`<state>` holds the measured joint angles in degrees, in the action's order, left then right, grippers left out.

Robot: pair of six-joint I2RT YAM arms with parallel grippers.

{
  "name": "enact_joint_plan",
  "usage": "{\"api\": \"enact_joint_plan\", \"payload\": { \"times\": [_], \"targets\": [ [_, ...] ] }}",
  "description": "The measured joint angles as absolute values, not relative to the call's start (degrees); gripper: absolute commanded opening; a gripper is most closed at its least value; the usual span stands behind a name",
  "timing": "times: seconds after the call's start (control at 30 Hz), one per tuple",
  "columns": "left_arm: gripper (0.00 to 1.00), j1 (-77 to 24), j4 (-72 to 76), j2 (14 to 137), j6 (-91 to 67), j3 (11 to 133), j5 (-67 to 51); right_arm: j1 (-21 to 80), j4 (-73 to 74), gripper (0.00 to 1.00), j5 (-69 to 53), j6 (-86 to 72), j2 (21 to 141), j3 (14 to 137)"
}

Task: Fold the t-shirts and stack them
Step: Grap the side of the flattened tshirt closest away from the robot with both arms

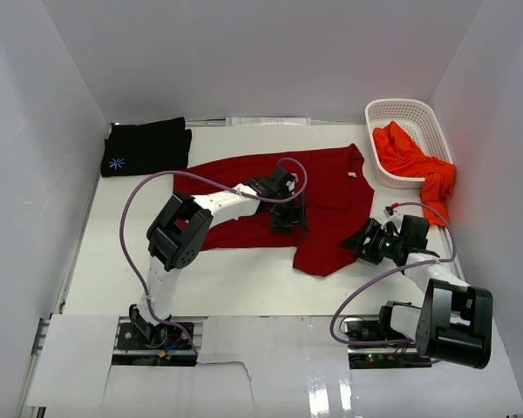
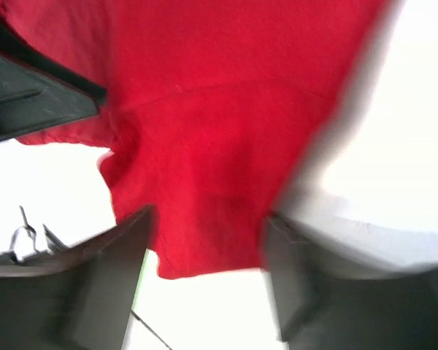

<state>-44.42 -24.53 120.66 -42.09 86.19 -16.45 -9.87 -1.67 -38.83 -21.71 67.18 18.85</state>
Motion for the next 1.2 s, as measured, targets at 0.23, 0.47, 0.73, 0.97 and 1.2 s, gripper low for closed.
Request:
{"api": "enact_joint_plan", "payload": {
  "times": [0.23, 0.47, 0.73, 0.97, 1.2],
  "targets": [
    [0.72, -44.42, -24.56, 120.68, -42.06, 86.19, -16.45, -9.87, 9.96, 0.24, -37.76, -20.71, 65.76, 18.96],
    [0.72, -44.42, -24.58, 120.68, -41.98, 86.19, -16.40, -9.82, 15.09, 0.14, -40.18, -21.47, 68.10, 21.87],
    [0.72, -44.42, -24.82, 120.70, -41.78, 86.30, -16.32, -9.72, 17.93, 0.08, -44.64, -27.20, 74.98, 33.43],
    [0.72, -44.42, -24.88, 120.73, -41.63, 86.37, -16.29, -9.67, 10.63, 0.42, -46.06, -36.84, 83.24, 42.74],
    [0.72, -44.42, -25.02, 120.73, -41.56, 86.41, -16.27, -7.92, 4.12, 0.71, -43.94, -37.45, 92.73, 49.60]
  ]
}}
